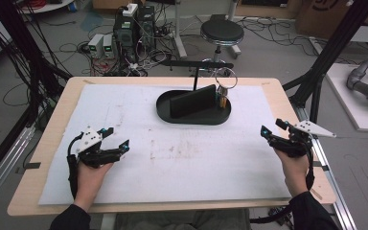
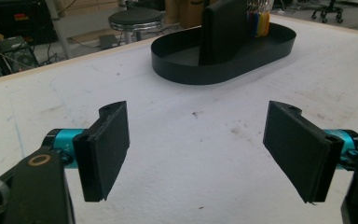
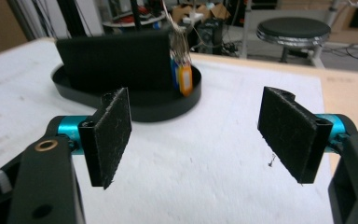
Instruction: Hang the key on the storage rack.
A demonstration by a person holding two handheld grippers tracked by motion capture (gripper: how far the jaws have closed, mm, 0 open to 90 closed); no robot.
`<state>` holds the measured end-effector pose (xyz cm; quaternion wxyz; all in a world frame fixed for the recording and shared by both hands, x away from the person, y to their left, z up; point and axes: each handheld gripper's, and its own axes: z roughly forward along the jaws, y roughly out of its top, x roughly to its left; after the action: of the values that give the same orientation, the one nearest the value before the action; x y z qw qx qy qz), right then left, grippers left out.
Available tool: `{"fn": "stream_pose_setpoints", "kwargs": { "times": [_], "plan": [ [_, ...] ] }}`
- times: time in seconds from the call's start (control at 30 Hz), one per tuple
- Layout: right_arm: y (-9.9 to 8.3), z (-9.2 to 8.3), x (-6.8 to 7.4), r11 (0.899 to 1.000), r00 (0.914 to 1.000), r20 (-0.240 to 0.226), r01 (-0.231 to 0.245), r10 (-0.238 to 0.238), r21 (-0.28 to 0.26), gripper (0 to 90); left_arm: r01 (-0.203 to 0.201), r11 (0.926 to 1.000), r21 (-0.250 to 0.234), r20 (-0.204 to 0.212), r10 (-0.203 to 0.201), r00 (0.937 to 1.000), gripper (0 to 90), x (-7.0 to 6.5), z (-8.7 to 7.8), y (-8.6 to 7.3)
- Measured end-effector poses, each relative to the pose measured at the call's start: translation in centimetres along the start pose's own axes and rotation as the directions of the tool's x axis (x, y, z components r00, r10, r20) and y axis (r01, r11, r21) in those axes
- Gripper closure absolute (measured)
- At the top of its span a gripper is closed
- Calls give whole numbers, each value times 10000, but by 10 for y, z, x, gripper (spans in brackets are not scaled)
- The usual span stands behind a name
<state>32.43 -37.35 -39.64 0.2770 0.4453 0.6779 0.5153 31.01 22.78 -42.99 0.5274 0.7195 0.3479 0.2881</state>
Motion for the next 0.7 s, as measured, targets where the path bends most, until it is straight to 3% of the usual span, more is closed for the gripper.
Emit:
{"fn": "stream_pose_setpoints", "kwargs": {
  "times": [0.07,0.17,0.23,0.37,0.53,0.7],
  "plan": [
    [-6,3,-2,9996,10000,-67,4,-3,277,261,-152,9999,25,-91,153,9998,228,3,-2,-3],
    [-12,6,-4,9976,9988,146,460,-469,527,266,-704,9975,-24,-93,704,9975,228,6,-3,-8],
    [-16,9,-7,9947,9980,100,614,-625,829,269,-867,9956,-344,118,871,9961,244,9,-5,-11],
    [-22,13,-13,9914,9978,190,613,-639,1152,268,-996,9904,-955,69,1008,9949,250,11,-9,-15],
    [-23,15,-15,9903,9972,150,713,-736,1196,273,-642,9944,-839,14,646,9979,250,14,-10,-17],
    [-22,15,-13,9886,9953,167,927,-953,1184,271,-48,9973,-733,291,69,9996,250,18,-9,-18]
  ]
}}
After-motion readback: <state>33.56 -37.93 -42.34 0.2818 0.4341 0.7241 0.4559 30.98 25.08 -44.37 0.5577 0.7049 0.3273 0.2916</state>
